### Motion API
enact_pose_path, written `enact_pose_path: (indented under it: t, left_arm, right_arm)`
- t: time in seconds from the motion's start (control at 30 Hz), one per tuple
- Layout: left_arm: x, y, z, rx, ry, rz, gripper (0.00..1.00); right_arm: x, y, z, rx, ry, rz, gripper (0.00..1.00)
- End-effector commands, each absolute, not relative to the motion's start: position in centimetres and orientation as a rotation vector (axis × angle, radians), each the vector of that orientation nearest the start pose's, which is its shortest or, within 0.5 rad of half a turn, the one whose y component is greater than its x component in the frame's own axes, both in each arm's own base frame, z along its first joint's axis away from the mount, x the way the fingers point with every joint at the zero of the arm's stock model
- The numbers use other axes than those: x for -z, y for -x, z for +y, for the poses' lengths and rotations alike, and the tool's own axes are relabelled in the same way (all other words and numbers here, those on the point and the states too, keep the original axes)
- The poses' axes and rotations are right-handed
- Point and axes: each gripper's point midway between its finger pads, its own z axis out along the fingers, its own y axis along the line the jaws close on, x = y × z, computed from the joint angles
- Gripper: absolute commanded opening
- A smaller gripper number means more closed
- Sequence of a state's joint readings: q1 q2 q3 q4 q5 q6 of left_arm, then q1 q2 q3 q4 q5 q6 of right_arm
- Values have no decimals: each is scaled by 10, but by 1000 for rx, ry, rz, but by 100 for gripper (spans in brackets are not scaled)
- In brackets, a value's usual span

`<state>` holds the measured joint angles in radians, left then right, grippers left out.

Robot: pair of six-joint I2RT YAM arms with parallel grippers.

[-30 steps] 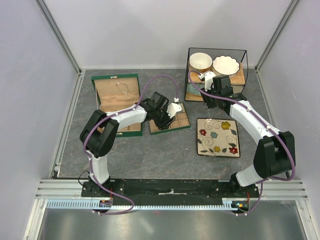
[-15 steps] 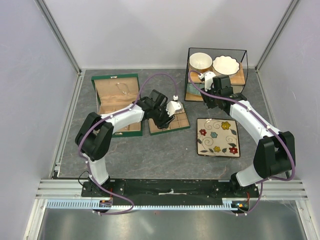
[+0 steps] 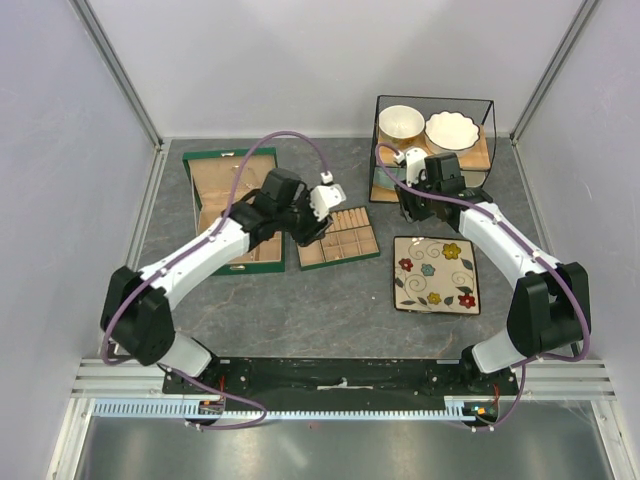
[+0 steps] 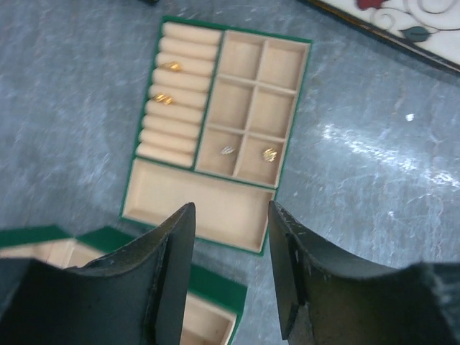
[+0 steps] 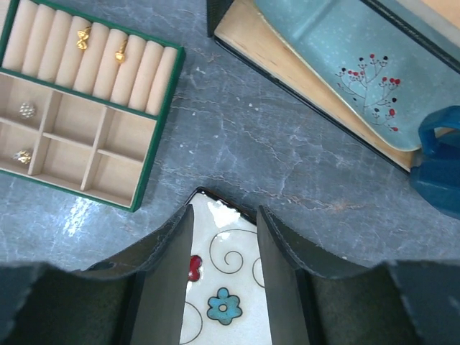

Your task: Organize the mixed jewelry

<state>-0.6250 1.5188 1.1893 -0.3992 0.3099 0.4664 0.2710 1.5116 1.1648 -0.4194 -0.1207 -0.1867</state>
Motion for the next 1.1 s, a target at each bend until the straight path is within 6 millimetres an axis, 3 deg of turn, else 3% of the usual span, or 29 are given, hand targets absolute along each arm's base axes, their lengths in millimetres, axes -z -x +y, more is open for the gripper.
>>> enact_pose_path:
  t: [0.0,0.13,0.37,0.53,0.7,1.07]
  left_arm:
    - [-185,-335,-230,383,-1134,1918,53]
    - [-188,-341,-201,366,-1022,1991,54]
    - [-190,-339,-147,317,-827,2070,56]
    - [-196,-333,-98,260,-699,2107,59]
    - [-199,-324,-58,162,-625,2116,62]
    - [-198,-319,-1,110,-484,2133,63]
  right_arm:
    - [-159,-383,141,-266,634,2215,49]
    - [-153,-385,158,-266,652,2227,51]
    - [-115,-400,190,-197,633,2306,51]
    - [-84,-411,196,-163,598,2376,51]
    - [-67,-417,201,-133,592,2403,50]
    - [-43,-424,213,-114,556,2452,49]
